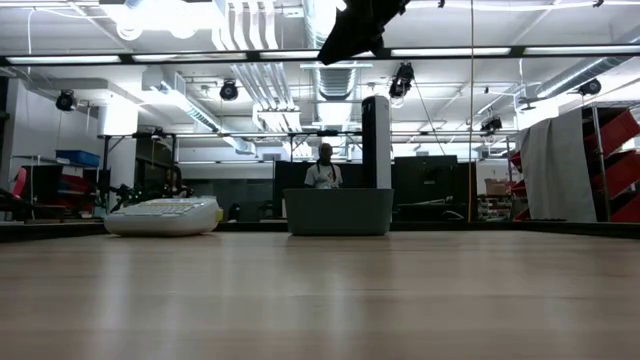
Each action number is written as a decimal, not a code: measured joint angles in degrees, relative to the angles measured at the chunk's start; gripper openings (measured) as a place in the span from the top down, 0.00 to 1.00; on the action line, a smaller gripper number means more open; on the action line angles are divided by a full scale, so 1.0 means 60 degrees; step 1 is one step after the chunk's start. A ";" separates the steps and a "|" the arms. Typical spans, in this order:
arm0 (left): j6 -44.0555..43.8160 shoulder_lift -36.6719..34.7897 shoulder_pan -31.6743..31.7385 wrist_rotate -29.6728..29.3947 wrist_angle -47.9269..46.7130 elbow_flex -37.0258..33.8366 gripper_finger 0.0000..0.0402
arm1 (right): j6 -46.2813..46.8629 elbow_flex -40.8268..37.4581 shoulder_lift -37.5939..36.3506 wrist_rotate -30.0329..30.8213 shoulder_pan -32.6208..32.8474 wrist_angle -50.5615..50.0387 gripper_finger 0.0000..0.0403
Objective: Sort batteries
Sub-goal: Put the brown battery into the green bin, then return to Home Position
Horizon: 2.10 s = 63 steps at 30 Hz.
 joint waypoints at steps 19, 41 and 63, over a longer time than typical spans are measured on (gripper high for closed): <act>0.0035 0.0101 0.0000 -0.0011 0.0926 -0.1255 0.92 | -0.0016 0.0000 0.0004 0.0000 0.0005 -0.0015 0.81; -0.0074 0.0097 0.0014 -0.0008 0.1334 -0.1255 0.88 | -0.0096 -0.0015 0.0004 0.0004 -0.0041 -0.0014 0.76; -0.0147 0.0064 0.1920 -0.3277 -0.2544 0.2856 0.61 | -0.0175 -0.0238 -0.0690 -0.1077 0.1477 0.0315 0.88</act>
